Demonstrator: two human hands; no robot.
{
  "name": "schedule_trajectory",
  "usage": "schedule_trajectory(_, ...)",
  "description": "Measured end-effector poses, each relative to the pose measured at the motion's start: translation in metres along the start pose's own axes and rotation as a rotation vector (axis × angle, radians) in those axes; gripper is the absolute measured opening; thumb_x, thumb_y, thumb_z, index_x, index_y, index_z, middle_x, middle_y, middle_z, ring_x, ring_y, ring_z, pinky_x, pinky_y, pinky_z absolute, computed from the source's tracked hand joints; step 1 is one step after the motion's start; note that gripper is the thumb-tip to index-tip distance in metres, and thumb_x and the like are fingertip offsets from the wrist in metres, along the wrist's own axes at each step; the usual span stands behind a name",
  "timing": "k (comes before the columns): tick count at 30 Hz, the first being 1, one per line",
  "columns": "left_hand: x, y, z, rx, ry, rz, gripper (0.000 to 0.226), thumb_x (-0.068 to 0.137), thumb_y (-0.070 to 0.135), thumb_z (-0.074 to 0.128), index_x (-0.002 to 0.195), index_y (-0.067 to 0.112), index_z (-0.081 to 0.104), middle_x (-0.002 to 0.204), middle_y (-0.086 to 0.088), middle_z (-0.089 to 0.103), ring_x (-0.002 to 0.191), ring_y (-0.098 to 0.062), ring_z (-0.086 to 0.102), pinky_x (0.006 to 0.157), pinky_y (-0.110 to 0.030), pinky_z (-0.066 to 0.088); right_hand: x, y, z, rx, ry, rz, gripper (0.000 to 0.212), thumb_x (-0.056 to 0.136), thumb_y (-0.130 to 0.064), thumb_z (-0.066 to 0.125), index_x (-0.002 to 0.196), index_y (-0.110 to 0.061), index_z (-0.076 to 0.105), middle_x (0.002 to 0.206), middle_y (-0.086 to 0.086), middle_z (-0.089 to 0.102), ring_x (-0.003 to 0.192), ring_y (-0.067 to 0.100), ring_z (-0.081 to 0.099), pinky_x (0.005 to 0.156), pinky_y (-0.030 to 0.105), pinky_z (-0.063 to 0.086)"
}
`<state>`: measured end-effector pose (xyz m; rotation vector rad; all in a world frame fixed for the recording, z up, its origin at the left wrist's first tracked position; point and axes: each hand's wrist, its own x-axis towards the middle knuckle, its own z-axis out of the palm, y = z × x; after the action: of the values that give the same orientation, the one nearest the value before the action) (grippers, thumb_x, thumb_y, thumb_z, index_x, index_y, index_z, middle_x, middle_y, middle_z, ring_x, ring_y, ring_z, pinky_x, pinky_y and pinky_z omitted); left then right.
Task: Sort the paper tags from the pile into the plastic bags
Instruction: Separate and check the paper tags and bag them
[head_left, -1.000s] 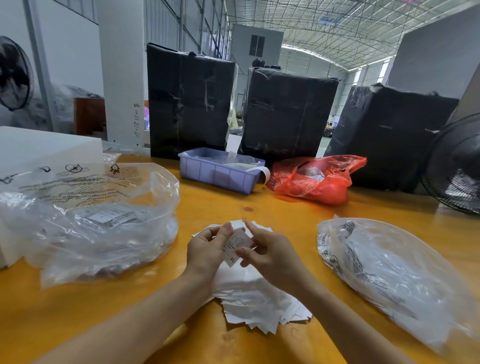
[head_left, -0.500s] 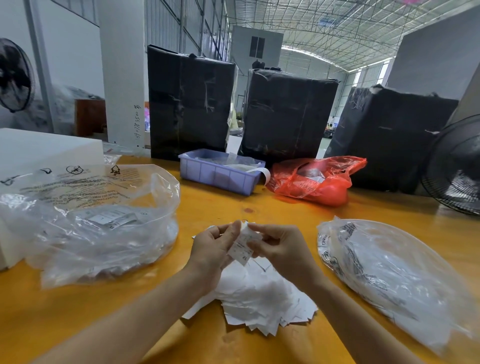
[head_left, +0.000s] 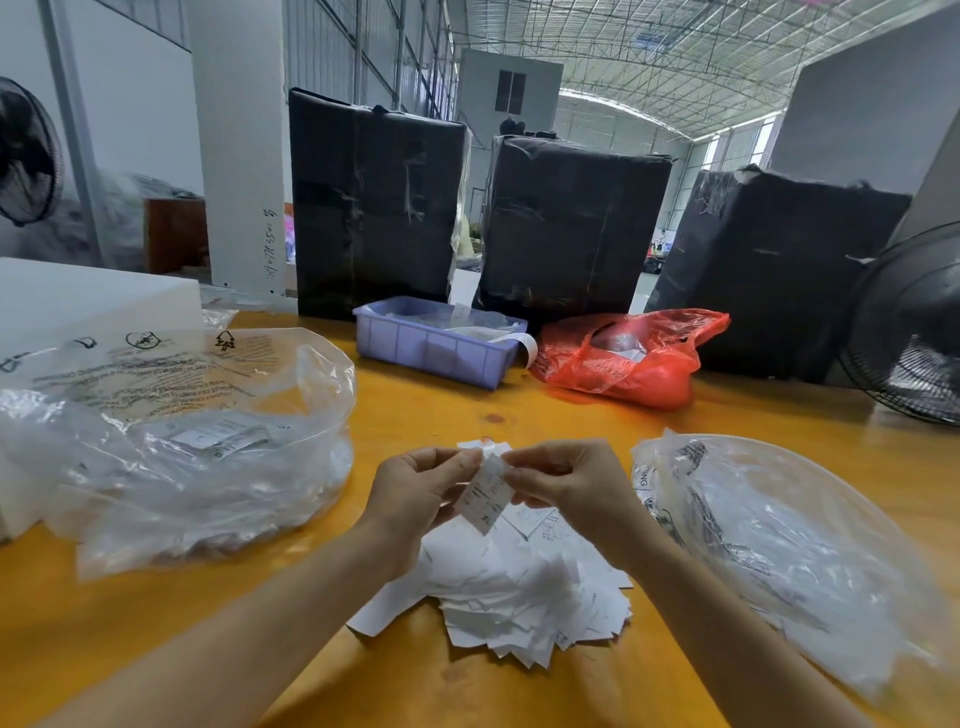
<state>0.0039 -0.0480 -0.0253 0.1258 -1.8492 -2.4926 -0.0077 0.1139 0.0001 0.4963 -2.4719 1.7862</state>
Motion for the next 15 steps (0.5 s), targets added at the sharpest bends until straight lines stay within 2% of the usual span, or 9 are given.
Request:
schedule_trajectory(3,0.000,0.002,0.000,0.034,-0.031,-0.048,0.017,0.082,0.023,0.069,0.087,0.006,0.069,0.075,-0.009,0.071,0.065,-0.017,0.063,0.051,-0.019,0.052,0.003,0.003,-0.008,0.089,0.036,0.090,0.016,0.082,0.002,0.068,0.098,-0.002,0.069,0.070,0.004,0.072,0.058,0.010,0.065,0.057,0.018,0.052)
schedule_trajectory(5,0.001,0.003,-0.001,0.063,-0.096,-0.099,0.027,0.074,0.029,0.073,0.086,0.005,0.070,0.077,-0.015,0.072,0.065,-0.019,0.065,0.051,-0.020,0.054,0.004,0.004,-0.013,0.132,0.054,0.144,0.017,0.082,0.002,0.068,0.099,-0.002,0.067,0.068,0.005,0.072,0.058,0.012,0.066,0.055,0.019,0.051)
schedule_trajectory(9,-0.001,0.008,-0.004,0.146,-0.201,-0.151,0.030,0.056,0.022,0.079,0.080,0.004,0.073,0.071,-0.012,0.071,0.059,-0.017,0.069,0.053,-0.019,0.055,0.004,0.002,-0.016,0.159,0.067,0.169,0.019,0.081,0.001,0.069,0.099,0.000,0.065,0.062,0.008,0.070,0.055,0.013,0.066,0.054,0.021,0.052)
schedule_trajectory(12,0.001,0.013,-0.006,0.225,-0.177,-0.124,0.014,0.066,0.011,0.079,0.077,0.005,0.073,0.068,-0.010,0.071,0.055,-0.016,0.068,0.050,-0.018,0.053,0.002,-0.004,-0.015,0.135,0.067,0.137,0.020,0.081,0.000,0.069,0.100,0.001,0.065,0.065,0.011,0.071,0.058,0.015,0.067,0.057,0.021,0.054)
schedule_trajectory(15,-0.003,0.035,-0.010,0.337,-0.157,-0.063,0.012,0.075,0.008,0.076,0.084,0.001,0.072,0.068,-0.010,0.072,0.053,-0.014,0.067,0.048,-0.017,0.050,-0.001,-0.016,-0.022,0.037,0.072,0.044,0.018,0.082,0.001,0.068,0.098,-0.003,0.065,0.071,0.010,0.073,0.062,0.017,0.070,0.059,0.022,0.056)
